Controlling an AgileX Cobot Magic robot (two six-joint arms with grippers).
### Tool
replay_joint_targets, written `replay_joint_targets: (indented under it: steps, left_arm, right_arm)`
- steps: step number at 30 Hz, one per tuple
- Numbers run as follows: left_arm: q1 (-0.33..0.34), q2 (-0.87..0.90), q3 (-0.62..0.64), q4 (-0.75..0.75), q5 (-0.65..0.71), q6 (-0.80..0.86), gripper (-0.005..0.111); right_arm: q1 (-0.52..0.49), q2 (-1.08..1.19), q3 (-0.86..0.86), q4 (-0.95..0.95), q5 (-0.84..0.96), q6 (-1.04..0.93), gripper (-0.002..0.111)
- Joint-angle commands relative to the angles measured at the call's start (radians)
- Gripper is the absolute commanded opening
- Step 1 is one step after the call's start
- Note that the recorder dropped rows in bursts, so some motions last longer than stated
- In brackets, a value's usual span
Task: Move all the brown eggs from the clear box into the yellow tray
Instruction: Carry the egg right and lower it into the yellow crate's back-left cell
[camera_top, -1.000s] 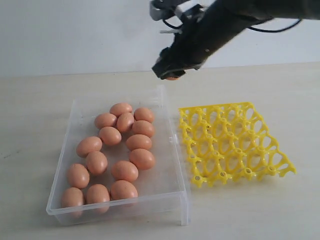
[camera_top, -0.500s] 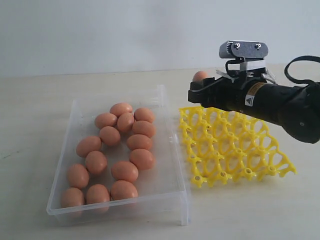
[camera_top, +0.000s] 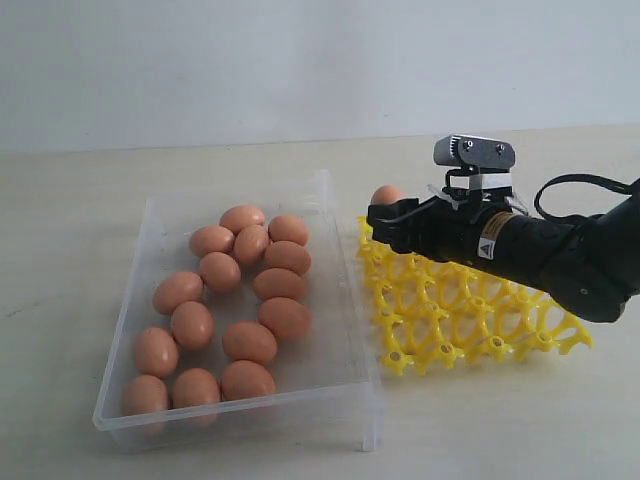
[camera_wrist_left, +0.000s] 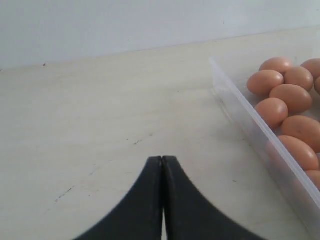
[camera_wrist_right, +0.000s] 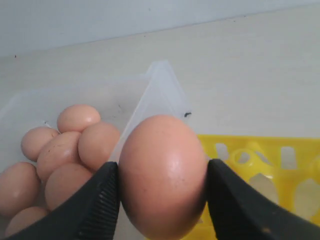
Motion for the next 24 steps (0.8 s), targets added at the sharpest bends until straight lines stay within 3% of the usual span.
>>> replay_joint_targets:
  steps: [1, 18, 21, 24]
  left_arm:
    - [-0.001, -0.006, -0.005, -0.004, -0.010, -0.006, 0.000]
    - [-0.001, -0.006, -0.005, -0.004, -0.010, -0.006, 0.000]
    - [-0.001, -0.006, -0.005, -0.004, -0.010, -0.004, 0.000]
    - [-0.001, -0.006, -0.005, -0.004, -0.010, -0.004, 0.000]
  right_arm:
    - [-0.009, 0.042, -0.007, 0.022, -0.063, 0.003, 0.000]
    - [-0.009, 0.086, -0.068, 0.007, -0.034, -0.018, 0.002]
    - [-0.009, 0.097, -0.068, 0.007, -0.032, -0.023, 0.013]
    - [-0.009, 0.099, -0.068, 0.007, -0.010, -0.023, 0.032]
